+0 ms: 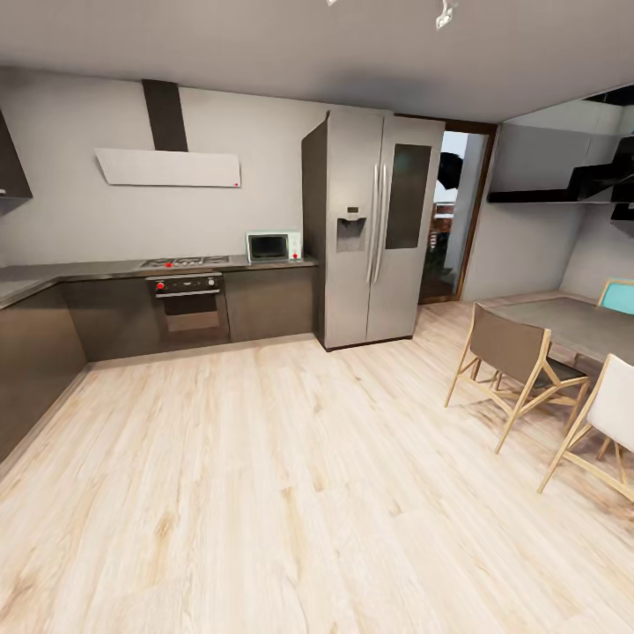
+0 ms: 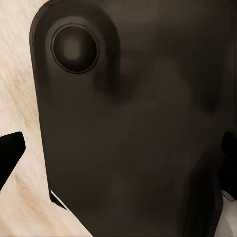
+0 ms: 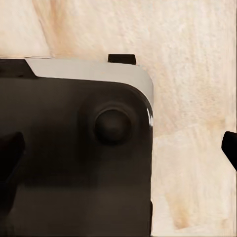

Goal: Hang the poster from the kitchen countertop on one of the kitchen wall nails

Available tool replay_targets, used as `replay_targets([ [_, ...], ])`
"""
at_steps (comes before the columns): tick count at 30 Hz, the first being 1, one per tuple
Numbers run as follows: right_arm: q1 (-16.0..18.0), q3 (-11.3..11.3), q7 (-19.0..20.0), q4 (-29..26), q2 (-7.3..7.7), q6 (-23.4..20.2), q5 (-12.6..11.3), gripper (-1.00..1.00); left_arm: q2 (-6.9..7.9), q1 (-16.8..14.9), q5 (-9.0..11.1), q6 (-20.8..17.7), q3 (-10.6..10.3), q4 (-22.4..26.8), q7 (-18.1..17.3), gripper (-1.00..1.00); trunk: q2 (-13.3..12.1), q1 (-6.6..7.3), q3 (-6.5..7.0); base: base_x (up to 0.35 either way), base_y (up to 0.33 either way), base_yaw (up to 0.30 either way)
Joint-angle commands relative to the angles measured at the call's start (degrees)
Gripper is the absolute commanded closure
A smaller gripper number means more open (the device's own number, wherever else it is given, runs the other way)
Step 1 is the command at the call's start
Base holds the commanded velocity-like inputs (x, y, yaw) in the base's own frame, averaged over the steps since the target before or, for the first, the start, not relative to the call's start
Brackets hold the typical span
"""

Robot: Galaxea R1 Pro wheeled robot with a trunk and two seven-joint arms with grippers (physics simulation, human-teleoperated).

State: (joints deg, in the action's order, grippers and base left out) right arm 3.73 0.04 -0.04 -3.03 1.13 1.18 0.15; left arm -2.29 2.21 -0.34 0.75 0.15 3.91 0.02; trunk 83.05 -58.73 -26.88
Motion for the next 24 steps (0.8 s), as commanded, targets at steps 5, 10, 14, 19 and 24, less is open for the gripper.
replay_targets([
  [5,4.87,-0.02,-0.11,-21.85,0.35,6.43,-0.03,-1.00,0.53,0.07,-0.08,0.20,0.46,34.60,-0.01,-1.00,0.02,0.00,-0.05,0.000,0.000,0.000],
  [10,4.95,0.15,-0.10,-22.21,1.40,6.47,0.02,-1.00,2.21,0.08,0.13,0.22,0.63,35.27,-0.15,-1.00,0.02,0.00,-0.05,0.000,0.000,0.000],
  [14,4.71,0.25,-0.08,-22.22,1.39,6.47,0.02,-1.00,2.33,0.08,0.15,0.22,0.64,35.25,-0.09,-1.00,0.02,0.00,-0.05,0.000,0.000,0.005],
  [19,4.63,0.23,-0.20,-22.28,1.27,6.54,-0.22,-1.00,2.37,0.08,0.16,0.22,0.64,35.21,-0.02,-1.00,0.02,0.00,-0.05,0.000,0.000,0.193],
  [24,4.62,0.26,-0.30,-22.22,1.08,6.58,-0.08,-1.00,2.38,0.08,0.16,0.22,0.64,35.21,-0.02,-1.00,0.02,0.00,-0.05,0.000,0.000,0.275],
])
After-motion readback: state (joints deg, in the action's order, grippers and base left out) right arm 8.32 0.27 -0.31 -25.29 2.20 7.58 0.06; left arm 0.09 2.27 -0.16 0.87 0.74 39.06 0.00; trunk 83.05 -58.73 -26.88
